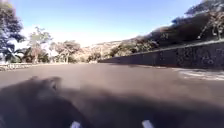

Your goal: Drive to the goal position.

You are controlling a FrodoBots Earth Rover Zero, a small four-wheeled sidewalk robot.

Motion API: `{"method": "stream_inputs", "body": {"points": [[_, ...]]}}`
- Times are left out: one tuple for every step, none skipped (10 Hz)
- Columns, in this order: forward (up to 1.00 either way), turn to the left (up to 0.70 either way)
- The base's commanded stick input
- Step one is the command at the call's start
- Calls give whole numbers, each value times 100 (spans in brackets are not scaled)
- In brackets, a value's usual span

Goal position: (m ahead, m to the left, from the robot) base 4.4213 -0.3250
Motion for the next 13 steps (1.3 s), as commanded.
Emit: {"method": "stream_inputs", "body": {"points": [[70,0],[70,0],[70,0],[70,0],[70,0],[70,0],[70,0],[70,0],[70,0],[70,0],[70,0],[70,0],[70,0]]}}
